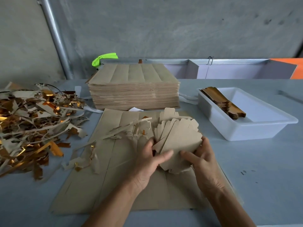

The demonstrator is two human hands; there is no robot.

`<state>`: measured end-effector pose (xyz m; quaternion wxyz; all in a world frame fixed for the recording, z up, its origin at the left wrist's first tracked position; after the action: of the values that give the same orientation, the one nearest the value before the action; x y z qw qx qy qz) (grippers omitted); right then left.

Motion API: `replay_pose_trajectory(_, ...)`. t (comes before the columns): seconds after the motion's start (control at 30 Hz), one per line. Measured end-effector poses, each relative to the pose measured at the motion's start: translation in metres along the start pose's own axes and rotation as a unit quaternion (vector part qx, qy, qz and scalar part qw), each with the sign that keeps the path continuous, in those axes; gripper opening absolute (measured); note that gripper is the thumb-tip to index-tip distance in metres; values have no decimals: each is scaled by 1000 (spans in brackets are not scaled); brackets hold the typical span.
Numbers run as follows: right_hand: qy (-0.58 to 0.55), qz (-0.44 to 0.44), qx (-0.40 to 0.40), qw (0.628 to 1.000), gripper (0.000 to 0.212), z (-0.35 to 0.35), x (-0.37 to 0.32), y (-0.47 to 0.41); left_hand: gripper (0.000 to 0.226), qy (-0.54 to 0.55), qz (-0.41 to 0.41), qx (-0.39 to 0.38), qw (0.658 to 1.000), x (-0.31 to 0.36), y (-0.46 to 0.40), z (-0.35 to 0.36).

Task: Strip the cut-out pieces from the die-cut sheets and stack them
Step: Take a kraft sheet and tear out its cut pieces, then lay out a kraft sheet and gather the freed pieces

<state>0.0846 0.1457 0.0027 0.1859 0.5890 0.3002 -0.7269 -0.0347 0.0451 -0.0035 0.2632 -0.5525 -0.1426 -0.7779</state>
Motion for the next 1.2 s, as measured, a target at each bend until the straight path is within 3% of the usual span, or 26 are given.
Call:
replay_pose_trajectory(0.1,-6,8,5,1000,55,0,5,4,27,52,1,63,997,1,-4,-3)
replay_pose_trajectory(0.13,-5,6,5,1000,54,0,6,3,27,34,2,79,996,1,-4,-3)
replay_pose_trajectory(0.2,20,-6,1,1000,49,-1,5,1,50,-12,-4,101,995,-2,-3,-3)
replay_pose_trajectory(0.37,124,-54,-10,991,44,4,1,2,39,-115,73,17,991,4,0,3)
replay_pose_trajectory(0.43,125,-69,3,990,44,5,-2,2,44,-157,123,17,980,9,0,6)
replay_pose_trajectory(0.5,116,-59,16,991,52,6,1,3,50,-236,156,37,958,6,-1,5)
replay_pose_trajectory(0.57,88,-21,14,996,47,11,6,6,52,-345,148,32,926,-3,-1,2)
replay_pose_trajectory(0.7,51,26,-2,998,36,19,9,8,65,-219,50,-25,974,-8,5,4)
replay_pose_trajectory(0.87,-1,72,11,997,32,22,16,14,38,-224,106,32,968,-1,2,5)
replay_pose_trajectory(0.97,11,59,29,998,36,15,6,9,33,-256,136,15,957,19,0,9)
replay_pose_trajectory(1.07,-25,50,57,997,58,1,-13,-4,27,-383,165,-25,909,50,0,17)
replay_pose_trajectory(1.2,44,-18,106,993,71,-11,-31,-12,37,-603,211,-83,765,72,3,30)
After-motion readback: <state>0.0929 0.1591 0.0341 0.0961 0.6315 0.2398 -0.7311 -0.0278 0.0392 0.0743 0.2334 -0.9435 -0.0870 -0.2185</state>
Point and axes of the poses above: each hand's wrist, its own y-axis away from the middle knuckle, its own z-axis out of the palm, x = y × z, the point moved 2 cm from there along -y, towards the middle knuckle, and after that the axes turned 9 degrees about y, right-handed, at the moved point
